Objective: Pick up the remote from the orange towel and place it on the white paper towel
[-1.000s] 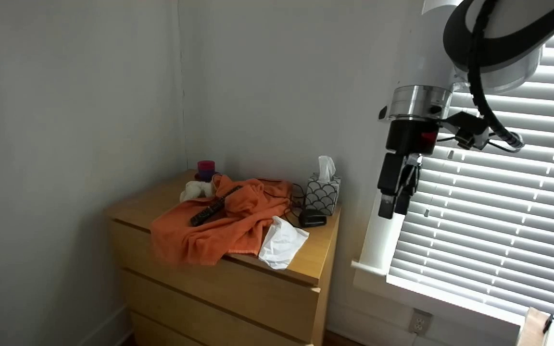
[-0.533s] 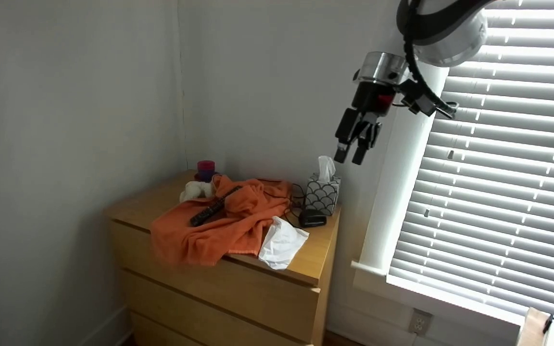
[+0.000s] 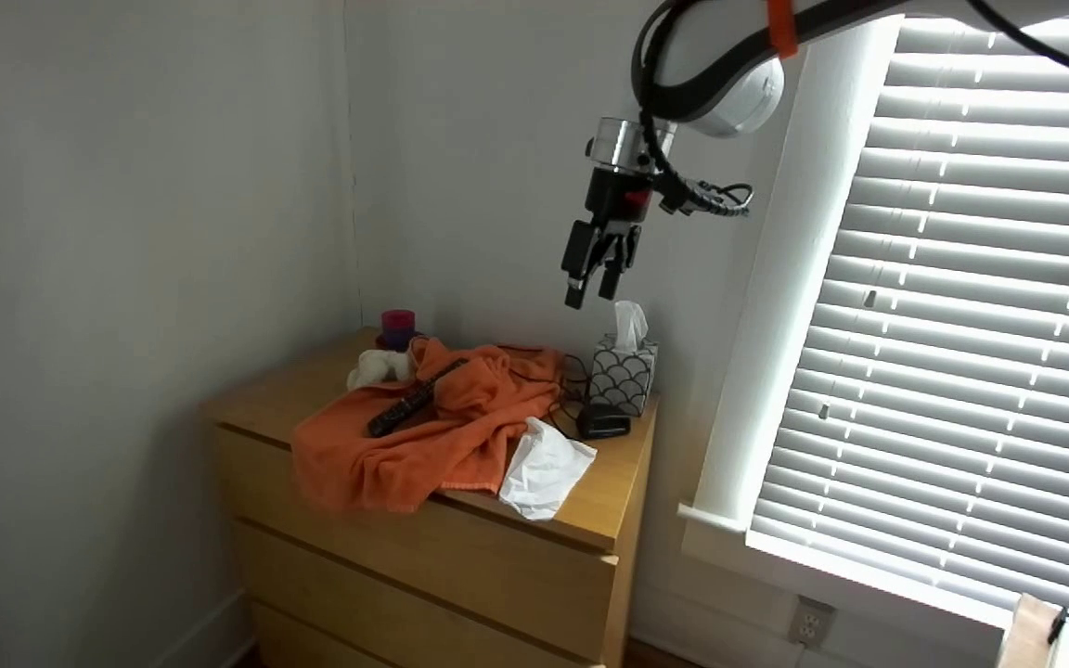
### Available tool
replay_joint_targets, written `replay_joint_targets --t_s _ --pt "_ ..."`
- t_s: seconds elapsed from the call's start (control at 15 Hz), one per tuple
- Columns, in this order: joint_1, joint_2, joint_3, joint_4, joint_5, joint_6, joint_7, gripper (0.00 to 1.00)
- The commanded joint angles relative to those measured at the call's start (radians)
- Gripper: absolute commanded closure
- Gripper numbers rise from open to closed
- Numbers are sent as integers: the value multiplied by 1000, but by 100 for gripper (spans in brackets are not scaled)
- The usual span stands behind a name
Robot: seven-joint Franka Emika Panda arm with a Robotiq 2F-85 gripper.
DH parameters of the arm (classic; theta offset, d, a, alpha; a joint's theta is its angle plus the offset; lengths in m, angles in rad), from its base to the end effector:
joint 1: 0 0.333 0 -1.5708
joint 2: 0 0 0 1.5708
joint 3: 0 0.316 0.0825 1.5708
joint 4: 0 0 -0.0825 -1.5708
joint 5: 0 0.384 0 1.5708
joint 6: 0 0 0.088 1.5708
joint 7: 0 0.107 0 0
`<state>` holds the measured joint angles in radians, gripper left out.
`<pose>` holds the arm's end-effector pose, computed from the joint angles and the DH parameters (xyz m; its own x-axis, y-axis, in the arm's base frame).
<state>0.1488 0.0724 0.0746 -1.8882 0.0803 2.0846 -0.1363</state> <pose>0.5769 0.1343 0.4776 0.9410 0.3117 0.1319 0.3217 -0.9448 -0.0622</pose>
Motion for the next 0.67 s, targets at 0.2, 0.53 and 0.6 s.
replay_joint_targets --t_s 0.2,0.53,0.6 --pt "-18 -3 15 5 -2 -4 2 0" --pt "-24 21 17 27 38 11 -75 0" --pt "-29 51 18 56 55 27 -153 0"
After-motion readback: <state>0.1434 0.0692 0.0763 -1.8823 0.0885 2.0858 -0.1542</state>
